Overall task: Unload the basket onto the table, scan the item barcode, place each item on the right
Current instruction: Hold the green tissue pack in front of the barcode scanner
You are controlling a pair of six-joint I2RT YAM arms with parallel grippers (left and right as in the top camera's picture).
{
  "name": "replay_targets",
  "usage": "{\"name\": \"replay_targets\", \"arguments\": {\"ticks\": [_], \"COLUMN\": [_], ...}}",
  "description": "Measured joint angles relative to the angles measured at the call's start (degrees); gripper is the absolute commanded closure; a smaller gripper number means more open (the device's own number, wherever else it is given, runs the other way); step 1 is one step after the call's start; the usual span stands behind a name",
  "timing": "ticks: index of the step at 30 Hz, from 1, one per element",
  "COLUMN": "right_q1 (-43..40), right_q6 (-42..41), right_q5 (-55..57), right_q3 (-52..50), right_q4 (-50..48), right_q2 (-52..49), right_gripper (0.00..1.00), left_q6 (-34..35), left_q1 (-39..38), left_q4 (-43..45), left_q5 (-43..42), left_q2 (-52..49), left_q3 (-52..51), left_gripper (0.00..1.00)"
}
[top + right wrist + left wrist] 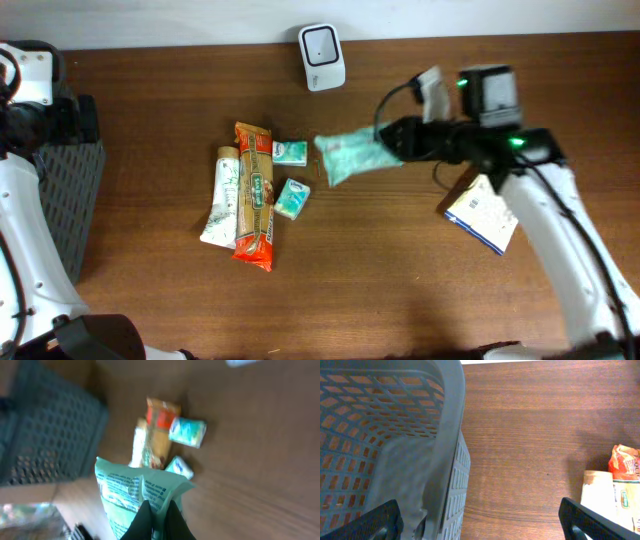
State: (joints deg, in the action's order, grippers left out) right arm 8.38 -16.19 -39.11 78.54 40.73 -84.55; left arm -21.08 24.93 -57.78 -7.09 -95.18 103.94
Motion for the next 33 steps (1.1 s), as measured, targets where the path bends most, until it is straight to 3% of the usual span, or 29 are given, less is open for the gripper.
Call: {"name": "replay_targets", "arguments": {"ticks": [6, 10, 14, 16, 19, 21, 26, 29, 33], "right_q1": [-1.2, 4.1, 12.8, 16.0, 19.2, 20.0, 20.1, 20.1, 20.1], "right_q6": [0.2, -0.1, 1.9, 6.0, 16.9, 27.9, 61.9, 73.9, 78.9], "right_q5": [0.5, 12.2, 29.6, 41.2, 58.0, 65.1, 73.7, 73.6, 70.8], "right_q3": [0.7, 2.8, 22.0, 34.4, 41.3, 41.9, 41.8, 41.8, 41.8], "right_q4": [0.2, 4.3, 12.4, 11.8, 0.0, -17.1, -46.2, -54.3, -56.2], "right_q2": [3.1, 2.6, -4.9, -11.8, -21.3, -27.5, -44.7, -52.3, -57.1], "right_gripper": [0.96, 0.96, 0.96, 0.96, 0.96, 0.96, 0.96, 0.96, 0.96], "left_q6": [0.0, 0.0, 0.0, 0.0, 0.0, 0.0, 0.0, 0.0, 0.0], "left_q1": [0.0, 0.0, 0.0, 0.0, 0.0, 0.0, 0.0, 0.0, 0.0], "left_q4": [0.0, 0.0, 0.2, 0.2, 0.1, 0.1, 0.0, 0.0, 0.0], "left_q5": [0.0, 0.0, 0.0, 0.0, 0.0, 0.0, 0.0, 0.0, 0.0], "left_q2": [0.0, 0.0, 0.0, 0.0, 0.0, 0.0, 0.0, 0.0, 0.0], "left_q3": [0.0, 0.0, 0.0, 0.0, 0.0, 0.0, 0.0, 0.0, 0.0], "left_gripper": [0.01, 0.01, 0.01, 0.01, 0.01, 0.01, 0.01, 0.01, 0.01]}}
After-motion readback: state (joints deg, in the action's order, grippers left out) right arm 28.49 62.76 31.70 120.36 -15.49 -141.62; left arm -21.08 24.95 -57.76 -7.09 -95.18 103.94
